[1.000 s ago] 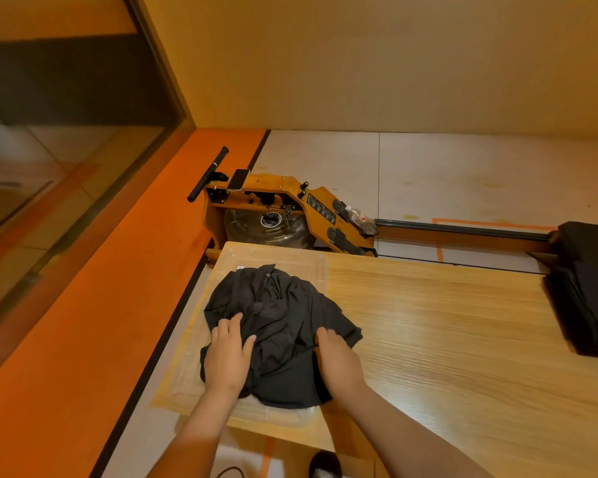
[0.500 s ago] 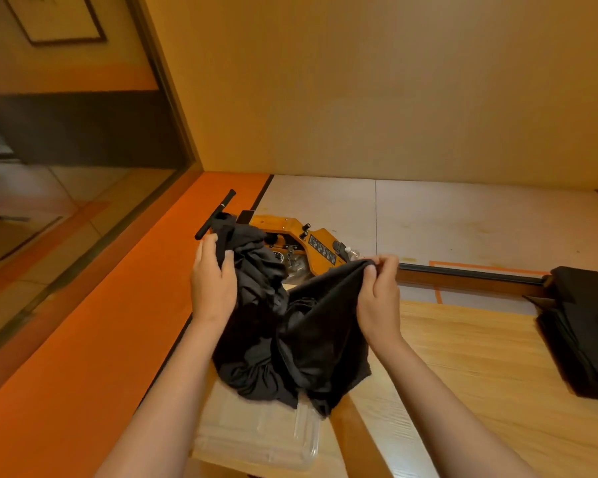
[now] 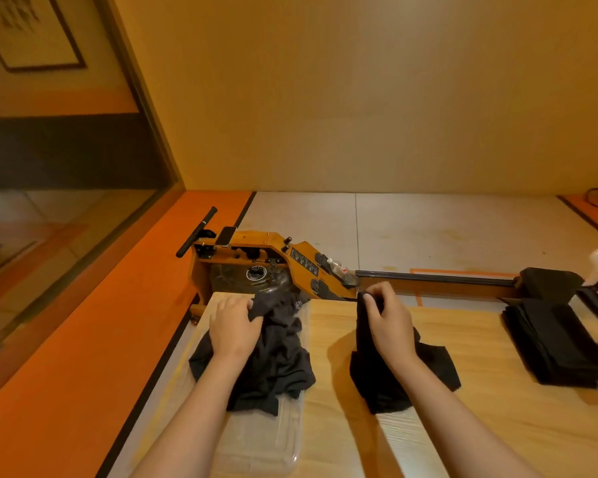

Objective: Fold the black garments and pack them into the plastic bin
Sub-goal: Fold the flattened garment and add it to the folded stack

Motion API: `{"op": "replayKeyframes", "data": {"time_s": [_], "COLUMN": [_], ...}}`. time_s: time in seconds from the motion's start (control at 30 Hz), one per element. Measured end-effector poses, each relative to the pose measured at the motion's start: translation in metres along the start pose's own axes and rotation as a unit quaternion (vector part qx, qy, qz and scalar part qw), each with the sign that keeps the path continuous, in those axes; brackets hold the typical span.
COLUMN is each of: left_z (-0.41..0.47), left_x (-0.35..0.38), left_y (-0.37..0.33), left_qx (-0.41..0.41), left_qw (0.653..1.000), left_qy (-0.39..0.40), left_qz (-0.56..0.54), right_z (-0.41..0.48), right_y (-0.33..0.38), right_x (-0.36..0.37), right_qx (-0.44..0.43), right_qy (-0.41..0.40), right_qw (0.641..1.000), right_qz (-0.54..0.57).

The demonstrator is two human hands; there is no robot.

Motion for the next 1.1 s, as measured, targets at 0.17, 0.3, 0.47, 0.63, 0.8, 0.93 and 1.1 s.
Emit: {"op": "replayKeyframes", "data": {"time_s": [0.17, 0.3, 0.47, 0.63, 0.8, 0.93, 1.1], "left_z": [-0.025, -0.039, -0.052, -0.045, -0.037, -0.051, -0.080], "left_x": [0.043, 0.057, 0.058, 0.044, 0.039, 0.071, 0.114], "left_y": [-0.025, -0.088, -0.175, -0.197, -0.194, -0.151, -0.124], "left_qx": [0.074, 0.154, 0.241, 0.191, 0.101, -0.030, -0.007], "left_qw": [0.989, 0.943, 0.906, 0.882, 0.889, 0.955, 0.973], "left_qy": [0.131, 0.264, 0.291, 0.263, 0.180, 0.141, 0.204], "left_qz": [0.010, -0.132, -0.193, -0.342, -0.409, -0.259, -0.104], "right_z": [-0.021, -0.023, -0.016, -0.022, -0.053, -0.065, -0.070], "right_y": [-0.031, -0.028, -0.022, -0.030, -0.067, -0.095, -0.114], "right_x": [0.002, -0.010, -0.032, -0.079, -0.060, -0.051, -0.036], "right_qx": [0.032, 0.012, -0.013, 0.033, 0.123, 0.108, 0.123], "right_qy": [0.038, 0.035, 0.051, 0.011, 0.200, 0.178, 0.210], "right_qw": [0.999, 0.999, 0.999, 0.995, 0.960, 0.975, 0.970], "right_qz": [0.007, 0.017, 0.005, 0.090, 0.150, 0.076, 0.013]}}
Point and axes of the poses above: each hand's wrist, its own z-axis towards the middle knuckle, its own x-axis out of the palm, y = z × x, the point moved 4 cm from there along z, towards the middle knuckle, and after that the axes turned 7 degrees about y, right-handed, at the moved point
